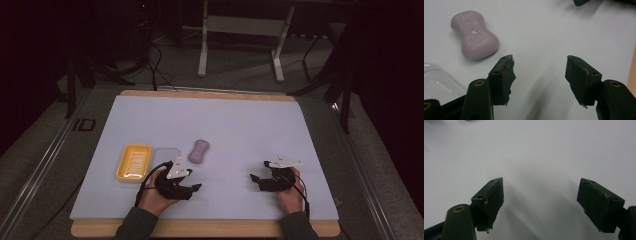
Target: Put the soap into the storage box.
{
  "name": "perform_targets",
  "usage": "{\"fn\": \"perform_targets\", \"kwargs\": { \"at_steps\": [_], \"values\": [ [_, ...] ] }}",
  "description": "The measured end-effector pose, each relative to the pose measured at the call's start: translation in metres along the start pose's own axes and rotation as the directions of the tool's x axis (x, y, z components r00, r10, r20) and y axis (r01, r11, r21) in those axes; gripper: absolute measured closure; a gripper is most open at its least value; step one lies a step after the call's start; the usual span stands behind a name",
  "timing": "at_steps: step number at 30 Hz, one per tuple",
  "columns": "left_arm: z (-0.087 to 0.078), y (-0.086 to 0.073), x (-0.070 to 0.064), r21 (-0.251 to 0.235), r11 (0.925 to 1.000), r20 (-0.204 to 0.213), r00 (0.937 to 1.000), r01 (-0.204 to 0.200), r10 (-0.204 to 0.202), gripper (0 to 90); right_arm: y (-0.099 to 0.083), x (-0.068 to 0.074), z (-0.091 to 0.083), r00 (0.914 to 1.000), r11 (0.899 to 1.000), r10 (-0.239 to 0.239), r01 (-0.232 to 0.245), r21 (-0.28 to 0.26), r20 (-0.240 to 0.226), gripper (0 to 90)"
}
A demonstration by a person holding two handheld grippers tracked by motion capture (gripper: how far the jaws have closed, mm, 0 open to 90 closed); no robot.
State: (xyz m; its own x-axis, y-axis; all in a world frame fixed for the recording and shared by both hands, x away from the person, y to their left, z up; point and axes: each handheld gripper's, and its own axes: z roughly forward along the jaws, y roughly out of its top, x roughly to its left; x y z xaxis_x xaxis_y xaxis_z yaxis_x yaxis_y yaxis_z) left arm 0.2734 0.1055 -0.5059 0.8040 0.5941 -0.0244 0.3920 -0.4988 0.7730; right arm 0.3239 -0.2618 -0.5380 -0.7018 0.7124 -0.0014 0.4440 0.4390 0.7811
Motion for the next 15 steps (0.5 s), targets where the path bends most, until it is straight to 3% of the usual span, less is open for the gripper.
{"fn": "perform_targets", "kwargs": {
  "at_steps": [5, 10, 15],
  "values": [
    [-0.004, -0.001, 0.003, 0.009, 1.0000, -0.027, 0.9996, -0.003, 0.003, 39.0, -0.001, 0.004, -0.001, 0.9991, 0.999, -0.032, 0.032, -0.011, 0.029, 22.4],
    [-0.007, -0.001, 0.008, 0.015, 0.9998, -0.047, 0.9989, 0.010, -0.010, 38.7, -0.001, 0.004, -0.002, 0.9988, 0.999, -0.034, 0.035, -0.027, 0.035, 22.7],
    [-0.012, 0.003, 0.014, 0.014, 0.9986, -0.063, 0.9968, 0.050, -0.049, 38.4, -0.002, 0.007, -0.003, 0.9976, 0.998, -0.048, 0.050, -0.034, 0.049, 22.7]
  ]
}}
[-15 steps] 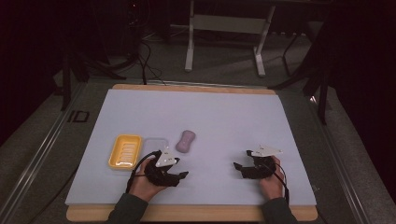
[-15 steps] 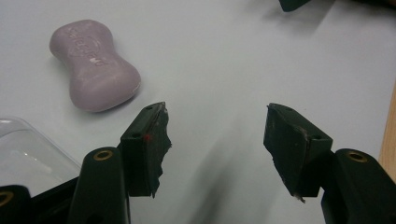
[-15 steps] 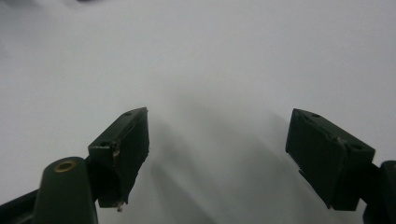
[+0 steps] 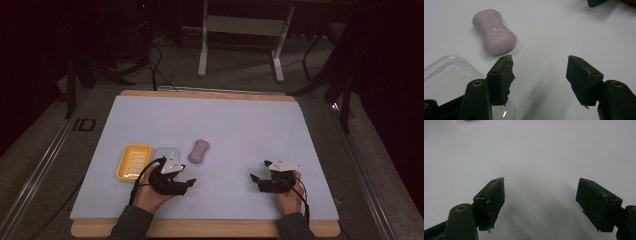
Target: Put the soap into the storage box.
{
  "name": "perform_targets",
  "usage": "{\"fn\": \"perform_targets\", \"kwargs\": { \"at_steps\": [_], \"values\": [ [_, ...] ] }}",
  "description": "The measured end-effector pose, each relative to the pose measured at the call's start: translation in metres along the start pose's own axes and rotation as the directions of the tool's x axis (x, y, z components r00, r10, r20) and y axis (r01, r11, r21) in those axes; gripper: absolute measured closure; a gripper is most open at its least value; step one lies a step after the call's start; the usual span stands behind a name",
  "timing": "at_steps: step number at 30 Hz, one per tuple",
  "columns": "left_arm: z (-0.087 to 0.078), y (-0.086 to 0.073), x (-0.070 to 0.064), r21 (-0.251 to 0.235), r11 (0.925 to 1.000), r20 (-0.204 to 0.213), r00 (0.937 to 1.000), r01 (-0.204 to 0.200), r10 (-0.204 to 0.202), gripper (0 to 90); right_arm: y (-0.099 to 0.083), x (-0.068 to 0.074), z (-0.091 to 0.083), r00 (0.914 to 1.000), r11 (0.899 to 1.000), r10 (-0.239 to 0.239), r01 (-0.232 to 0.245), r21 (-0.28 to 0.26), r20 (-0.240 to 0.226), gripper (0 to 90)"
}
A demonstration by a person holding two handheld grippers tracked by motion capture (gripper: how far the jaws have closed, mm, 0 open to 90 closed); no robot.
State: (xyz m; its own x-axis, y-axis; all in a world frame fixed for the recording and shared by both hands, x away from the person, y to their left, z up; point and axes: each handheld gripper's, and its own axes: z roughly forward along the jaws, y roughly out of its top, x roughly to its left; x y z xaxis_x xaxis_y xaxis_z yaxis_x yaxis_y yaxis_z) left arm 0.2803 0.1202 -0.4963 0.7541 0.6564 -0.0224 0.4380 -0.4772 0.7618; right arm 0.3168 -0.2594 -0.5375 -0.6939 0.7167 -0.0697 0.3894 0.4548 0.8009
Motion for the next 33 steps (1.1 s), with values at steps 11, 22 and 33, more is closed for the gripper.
{"fn": "perform_targets", "kwargs": {
  "at_steps": [11, 22, 33],
  "values": [
    [-0.008, 0.008, 0.011, 0.004, 0.9994, -0.020, 0.9992, 0.033, -0.033, 38.7, -0.001, 0.000, -0.002, 1.0000, 1.000, -0.005, 0.004, -0.017, -0.009, 22.6],
    [-0.006, 0.025, 0.019, 0.054, 0.9985, -0.041, 0.9991, -0.007, 0.009, 38.9, -0.001, 0.002, -0.002, 0.9996, 1.000, -0.025, 0.025, -0.019, -0.012, 22.8],
    [0.006, 0.048, 0.028, 0.104, 0.9946, -0.046, 0.9989, -0.004, 0.008, 39.1, 0.000, 0.004, 0.000, 0.9990, 0.999, -0.044, 0.044, -0.002, -0.007, 22.6]
  ]
}}
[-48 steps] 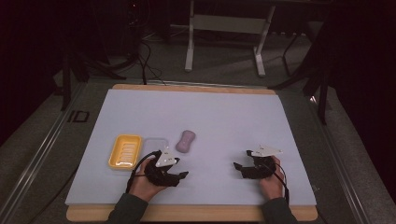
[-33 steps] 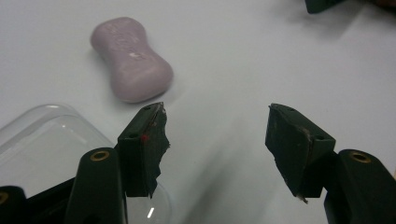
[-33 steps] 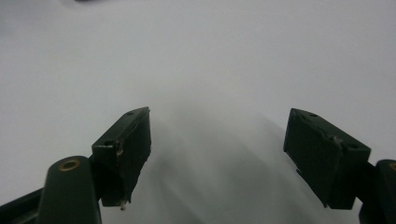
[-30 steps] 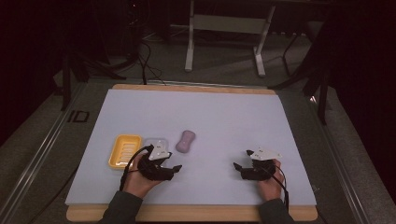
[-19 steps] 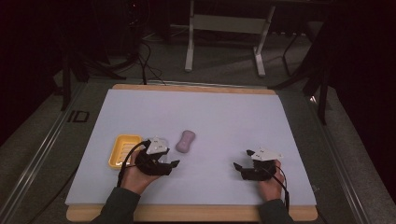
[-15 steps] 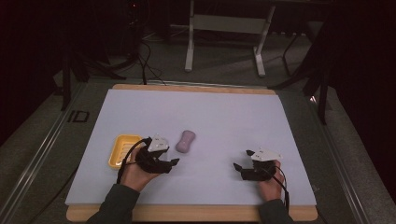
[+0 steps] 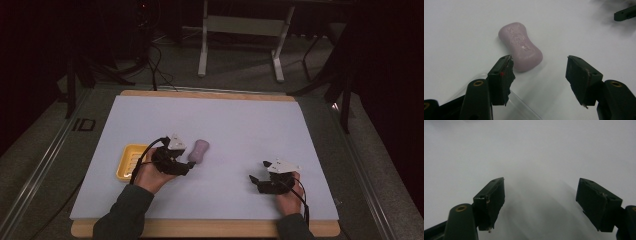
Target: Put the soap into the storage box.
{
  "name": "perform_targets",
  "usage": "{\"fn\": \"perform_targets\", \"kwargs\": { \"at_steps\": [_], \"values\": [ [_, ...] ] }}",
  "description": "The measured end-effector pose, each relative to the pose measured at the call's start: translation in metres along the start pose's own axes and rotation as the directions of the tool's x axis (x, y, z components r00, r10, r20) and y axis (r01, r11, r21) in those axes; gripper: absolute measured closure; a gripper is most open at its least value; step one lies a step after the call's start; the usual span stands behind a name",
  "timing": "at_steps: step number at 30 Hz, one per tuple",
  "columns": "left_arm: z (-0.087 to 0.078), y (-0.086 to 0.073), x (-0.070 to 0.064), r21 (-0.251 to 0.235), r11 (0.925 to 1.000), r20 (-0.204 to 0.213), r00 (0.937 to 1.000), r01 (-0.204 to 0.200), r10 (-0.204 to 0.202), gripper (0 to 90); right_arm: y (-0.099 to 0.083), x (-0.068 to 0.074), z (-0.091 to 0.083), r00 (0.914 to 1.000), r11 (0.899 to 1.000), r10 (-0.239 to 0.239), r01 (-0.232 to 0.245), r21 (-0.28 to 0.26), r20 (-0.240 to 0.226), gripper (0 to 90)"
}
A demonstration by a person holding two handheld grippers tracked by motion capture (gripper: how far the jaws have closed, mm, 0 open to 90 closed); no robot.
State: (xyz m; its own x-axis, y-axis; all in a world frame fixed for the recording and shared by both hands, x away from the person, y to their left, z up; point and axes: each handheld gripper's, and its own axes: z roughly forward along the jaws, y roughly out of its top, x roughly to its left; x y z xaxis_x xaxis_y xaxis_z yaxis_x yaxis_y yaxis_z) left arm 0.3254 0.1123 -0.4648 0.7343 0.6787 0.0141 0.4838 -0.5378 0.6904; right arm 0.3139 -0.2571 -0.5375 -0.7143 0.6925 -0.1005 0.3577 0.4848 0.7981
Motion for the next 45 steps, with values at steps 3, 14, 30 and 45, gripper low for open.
{"fn": "perform_targets", "kwargs": {
  "at_steps": [3, 14, 30, 45],
  "values": [
    [0.003, 0.004, 0.001, 0.007, 1.0000, -0.005, 1.0000, 0.005, -0.005, 39.1, 0.000, 0.000, 0.000, 1.0000, 1.000, -0.002, 0.002, 0.001, 0.001, 20.5],
    [0.011, 0.017, 0.009, 0.025, 0.9991, -0.007, 0.9994, 0.035, -0.035, 38.7, 0.000, 0.000, 0.001, 1.0000, 1.000, -0.001, 0.001, 0.009, 0.003, 19.7],
    [0.017, 0.032, 0.014, 0.045, 0.9971, -0.022, 0.9980, 0.061, -0.060, 38.0, 0.001, 0.001, 0.002, 1.0000, 1.000, -0.008, 0.008, 0.024, 0.003, 19.3],
    [0.030, 0.040, 0.021, 0.094, 0.9946, -0.050, 0.9980, 0.043, -0.039, 37.4, 0.001, 0.001, 0.002, 1.0000, 1.000, -0.010, 0.010, 0.026, 0.002, 19.3]
  ]
}}
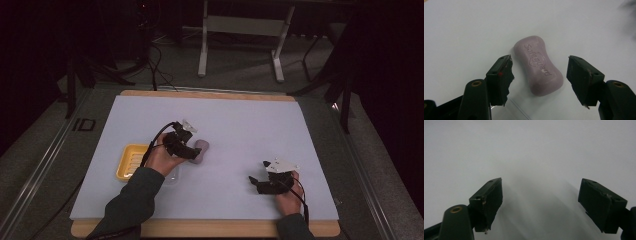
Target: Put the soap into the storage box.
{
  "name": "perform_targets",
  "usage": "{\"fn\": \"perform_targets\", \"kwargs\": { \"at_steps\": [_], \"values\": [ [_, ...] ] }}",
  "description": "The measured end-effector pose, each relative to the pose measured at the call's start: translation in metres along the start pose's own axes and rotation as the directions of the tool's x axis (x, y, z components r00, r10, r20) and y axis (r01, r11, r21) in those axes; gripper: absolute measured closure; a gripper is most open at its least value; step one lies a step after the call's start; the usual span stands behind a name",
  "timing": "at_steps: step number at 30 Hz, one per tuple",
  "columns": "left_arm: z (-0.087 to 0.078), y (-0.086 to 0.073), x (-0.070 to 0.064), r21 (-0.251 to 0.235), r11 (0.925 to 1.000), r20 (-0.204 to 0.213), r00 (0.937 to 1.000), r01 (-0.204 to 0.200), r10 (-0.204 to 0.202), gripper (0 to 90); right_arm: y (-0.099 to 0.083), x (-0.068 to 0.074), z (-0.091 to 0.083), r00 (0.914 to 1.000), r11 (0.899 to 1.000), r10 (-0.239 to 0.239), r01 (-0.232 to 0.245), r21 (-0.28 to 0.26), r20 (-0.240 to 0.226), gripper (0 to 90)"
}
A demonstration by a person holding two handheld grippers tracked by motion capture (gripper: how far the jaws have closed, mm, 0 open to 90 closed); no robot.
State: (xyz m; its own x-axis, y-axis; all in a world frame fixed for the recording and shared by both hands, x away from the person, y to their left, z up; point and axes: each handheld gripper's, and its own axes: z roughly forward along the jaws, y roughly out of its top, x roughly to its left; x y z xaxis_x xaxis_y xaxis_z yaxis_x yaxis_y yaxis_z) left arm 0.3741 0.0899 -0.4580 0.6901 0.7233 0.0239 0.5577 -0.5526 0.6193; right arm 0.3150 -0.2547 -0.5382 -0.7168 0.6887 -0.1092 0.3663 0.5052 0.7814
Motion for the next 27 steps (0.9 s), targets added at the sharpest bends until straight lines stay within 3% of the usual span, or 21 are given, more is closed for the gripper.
{"fn": "perform_targets", "kwargs": {
  "at_steps": [20, 27],
  "values": [
    [0.017, 0.009, 0.004, 0.078, 0.9969, 0.000, 1.0000, -0.005, 0.005, 37.4, 0.000, 0.000, 0.000, 1.0000, 1.000, 0.002, -0.002, 0.000, -0.001, 19.4],
    [0.021, 0.010, 0.006, 0.075, 0.9972, 0.005, 1.0000, 0.005, -0.005, 38.4, 0.000, 0.000, 0.000, 1.0000, 1.000, 0.001, -0.001, 0.000, -0.001, 19.3]
  ]
}}
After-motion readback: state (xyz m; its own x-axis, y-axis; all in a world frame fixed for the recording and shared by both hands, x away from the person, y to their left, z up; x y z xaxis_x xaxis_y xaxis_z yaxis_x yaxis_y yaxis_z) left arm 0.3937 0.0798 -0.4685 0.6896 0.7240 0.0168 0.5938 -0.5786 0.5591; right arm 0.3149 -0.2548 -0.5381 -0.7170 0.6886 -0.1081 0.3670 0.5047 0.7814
